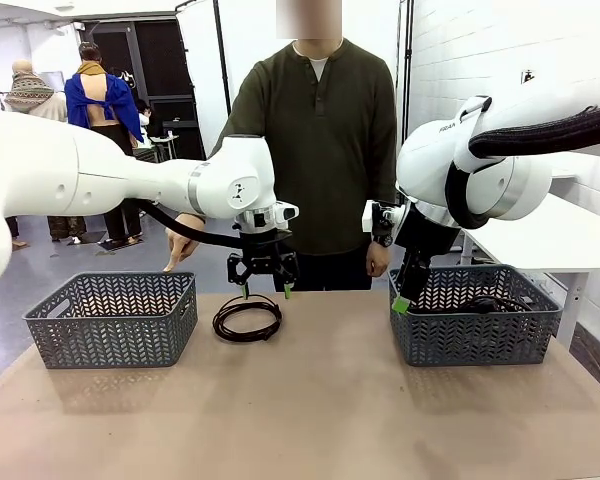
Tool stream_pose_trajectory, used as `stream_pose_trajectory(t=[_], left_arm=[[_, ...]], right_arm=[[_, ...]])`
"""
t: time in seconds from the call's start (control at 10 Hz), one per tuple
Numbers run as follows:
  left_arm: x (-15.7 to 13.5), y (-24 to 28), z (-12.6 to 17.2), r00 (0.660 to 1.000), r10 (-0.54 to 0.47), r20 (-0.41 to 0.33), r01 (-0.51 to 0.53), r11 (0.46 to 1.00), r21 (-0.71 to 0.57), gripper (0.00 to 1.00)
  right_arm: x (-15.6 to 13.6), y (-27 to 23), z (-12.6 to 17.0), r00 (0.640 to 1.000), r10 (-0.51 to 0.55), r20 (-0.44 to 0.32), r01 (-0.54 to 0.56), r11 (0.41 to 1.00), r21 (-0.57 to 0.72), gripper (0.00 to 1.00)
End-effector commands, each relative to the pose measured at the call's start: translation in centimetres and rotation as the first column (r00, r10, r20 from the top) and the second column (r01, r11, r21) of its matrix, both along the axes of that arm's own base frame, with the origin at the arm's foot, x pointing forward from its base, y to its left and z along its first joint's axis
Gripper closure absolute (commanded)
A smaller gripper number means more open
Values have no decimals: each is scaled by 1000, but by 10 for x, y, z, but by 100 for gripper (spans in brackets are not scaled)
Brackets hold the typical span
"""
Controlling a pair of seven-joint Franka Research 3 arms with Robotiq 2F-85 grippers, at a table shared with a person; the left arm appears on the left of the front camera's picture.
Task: Organize the cables according to human instructions.
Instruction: Pick up a bundle of cables and place it in the basket indicated by the human.
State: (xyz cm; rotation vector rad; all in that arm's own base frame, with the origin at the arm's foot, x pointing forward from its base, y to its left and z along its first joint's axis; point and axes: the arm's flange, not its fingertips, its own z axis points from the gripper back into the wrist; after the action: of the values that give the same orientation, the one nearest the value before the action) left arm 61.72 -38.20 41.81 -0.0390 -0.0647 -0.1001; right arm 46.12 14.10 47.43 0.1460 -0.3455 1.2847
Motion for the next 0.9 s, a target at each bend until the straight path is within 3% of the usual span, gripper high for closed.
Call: stream_pose_trajectory(t=[0.0,0.2,0.8], left_arm=[[14,-13,-2,997,78,-5,-78,997,0,0],[21,-17,-17,996,73,43,-74,997,11,0],[51,-17,-49,996,86,23,-86,996,10,0]], right_arm=[[0,0,-1,1000,-6,0,6,1000,-2,0],[0,0,-1,1000,-6,0,6,1000,-2,0],[0,0,-1,1000,-6,0,6,1000,-2,0]])
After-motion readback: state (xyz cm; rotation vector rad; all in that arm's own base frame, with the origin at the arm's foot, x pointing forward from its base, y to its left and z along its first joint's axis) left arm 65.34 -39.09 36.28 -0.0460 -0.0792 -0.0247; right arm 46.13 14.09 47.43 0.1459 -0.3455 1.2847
